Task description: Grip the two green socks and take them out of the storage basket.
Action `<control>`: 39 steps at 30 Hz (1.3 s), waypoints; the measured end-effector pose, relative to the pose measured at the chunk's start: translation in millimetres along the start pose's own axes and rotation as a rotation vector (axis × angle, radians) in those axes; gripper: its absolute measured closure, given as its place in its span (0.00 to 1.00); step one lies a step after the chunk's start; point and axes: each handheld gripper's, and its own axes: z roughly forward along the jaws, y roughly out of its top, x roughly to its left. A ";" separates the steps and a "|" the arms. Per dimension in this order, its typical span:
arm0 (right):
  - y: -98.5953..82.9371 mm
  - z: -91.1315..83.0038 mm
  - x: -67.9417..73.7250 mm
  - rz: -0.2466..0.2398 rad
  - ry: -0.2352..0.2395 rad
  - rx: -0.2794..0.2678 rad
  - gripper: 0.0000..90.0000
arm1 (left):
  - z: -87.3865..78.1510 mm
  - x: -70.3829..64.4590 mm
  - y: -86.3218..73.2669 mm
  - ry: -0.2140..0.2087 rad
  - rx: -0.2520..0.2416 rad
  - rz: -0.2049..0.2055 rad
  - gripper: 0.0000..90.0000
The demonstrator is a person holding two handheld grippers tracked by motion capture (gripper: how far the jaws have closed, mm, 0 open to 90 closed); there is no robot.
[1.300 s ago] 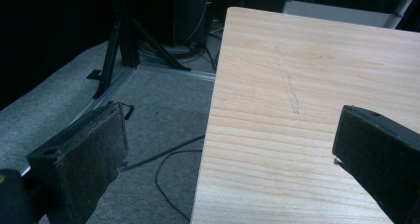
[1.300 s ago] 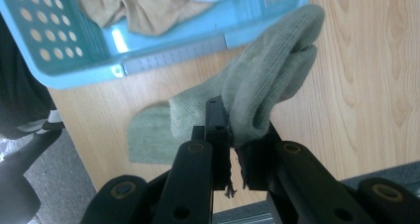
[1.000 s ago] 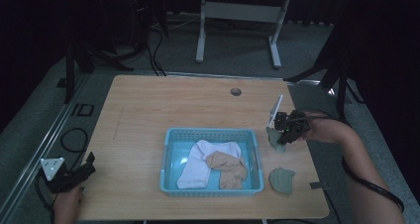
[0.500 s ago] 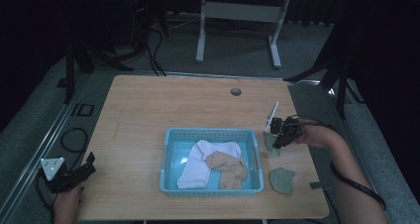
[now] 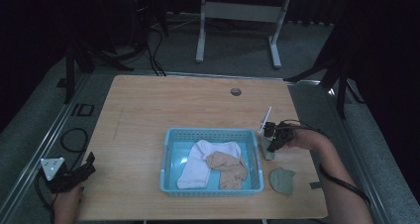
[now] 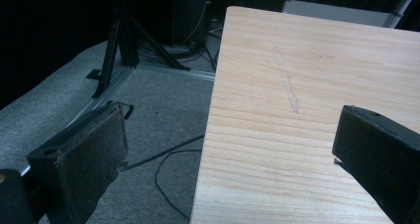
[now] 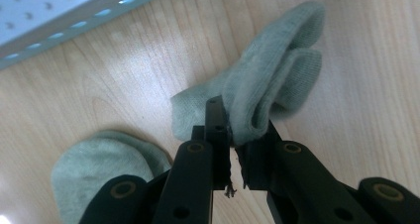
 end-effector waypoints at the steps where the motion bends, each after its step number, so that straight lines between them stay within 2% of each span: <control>1: 0.0 0.0 0.0 0.000 0.000 0.000 0.93 | 0.0 0.0 0.0 0.000 0.000 0.000 0.01; 10: 3.0 21.7 2.6 0.003 0.014 0.030 0.93 | 0.3 -0.2 0.1 0.000 0.002 0.000 0.01; 15: 3.2 22.7 1.4 0.007 0.013 0.028 0.93 | 0.4 -0.1 0.2 0.001 0.004 0.001 0.01; 18: 2.0 14.6 1.8 0.020 0.010 0.027 0.83 | 0.1 0.0 0.1 0.000 0.001 -0.002 0.01; 19: 2.0 14.6 1.8 0.020 0.010 0.027 0.83 | 0.1 0.0 0.1 0.000 0.001 -0.002 0.01; 20: -0.6 6.2 2.2 0.025 -0.006 0.021 0.75 | 0.3 -0.1 0.1 0.000 0.002 -0.003 0.01; 22: -3.4 -1.4 2.6 0.031 -0.023 0.009 0.69 | 0.2 0.1 0.1 0.000 0.002 -0.002 0.01; 23: -3.4 -1.4 2.6 0.031 -0.023 0.009 0.69 | 0.2 0.1 0.1 0.000 0.002 -0.002 0.01; 24: -8.1 -10.1 3.1 0.038 -0.034 -0.015 0.66 | 0.2 0.0 0.1 0.000 0.002 -0.002 0.01; 28: -17.3 -19.6 5.5 0.061 -0.062 -0.073 0.63 | 0.2 0.0 0.1 0.002 0.002 -0.004 0.01; 29: -17.3 -19.6 5.5 0.061 -0.062 -0.073 0.63 | 0.2 0.0 0.1 0.002 0.002 -0.004 0.01; 30: -23.0 -20.0 7.2 0.065 -0.061 -0.099 0.63 | 0.3 0.0 0.1 0.002 0.003 -0.002 0.01; 34: -34.2 -13.0 10.0 0.084 -0.068 -0.109 0.62 | 0.3 0.1 0.2 0.002 0.003 -0.003 0.01; 39: -47.9 -6.5 11.9 0.112 -0.070 -0.147 0.61 | 0.4 0.1 0.3 0.002 0.006 -0.002 0.01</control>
